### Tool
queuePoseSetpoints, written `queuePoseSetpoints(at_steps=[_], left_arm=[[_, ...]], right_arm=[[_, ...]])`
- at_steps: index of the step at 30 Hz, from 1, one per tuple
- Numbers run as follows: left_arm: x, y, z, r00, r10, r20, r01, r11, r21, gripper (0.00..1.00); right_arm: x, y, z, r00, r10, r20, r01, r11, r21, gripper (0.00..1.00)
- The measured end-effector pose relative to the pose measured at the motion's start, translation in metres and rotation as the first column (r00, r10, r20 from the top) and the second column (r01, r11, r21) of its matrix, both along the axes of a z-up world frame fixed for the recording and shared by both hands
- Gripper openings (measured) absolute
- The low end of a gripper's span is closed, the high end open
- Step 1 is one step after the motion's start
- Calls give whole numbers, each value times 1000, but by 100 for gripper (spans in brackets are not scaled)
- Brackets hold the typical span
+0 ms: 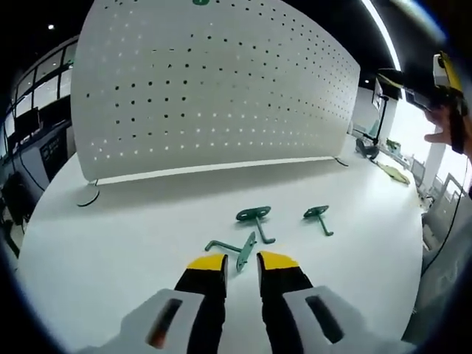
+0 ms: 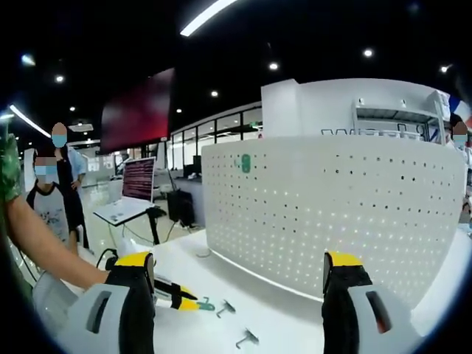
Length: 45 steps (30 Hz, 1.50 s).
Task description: Insert the hook assembly into the mounting plate slot until the hook locks in place.
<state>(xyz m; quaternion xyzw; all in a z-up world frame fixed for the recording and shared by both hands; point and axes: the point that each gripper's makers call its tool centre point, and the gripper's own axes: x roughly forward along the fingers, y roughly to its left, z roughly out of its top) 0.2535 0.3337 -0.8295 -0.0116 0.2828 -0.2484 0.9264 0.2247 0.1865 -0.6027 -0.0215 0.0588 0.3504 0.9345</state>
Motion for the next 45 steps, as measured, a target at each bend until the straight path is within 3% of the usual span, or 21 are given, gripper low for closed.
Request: queuePoseSetpoints(at_steps=[9,33,45], left_arm=[[2,0,-3,1000,-3,-6,3,1000,0,13],[5,-3,-7,1000,-29,0,29,999,16,3],[4,-3,-6,998,-63,24,61,995,74,2]], right_arm=[[2,1,5,1000,2,12,-2,1000,2,97],[3,2,-2,1000,2,-4,-2,1000,-16,97],[3,2,-8,1000,5,-18,-6,1000,-26,96]])
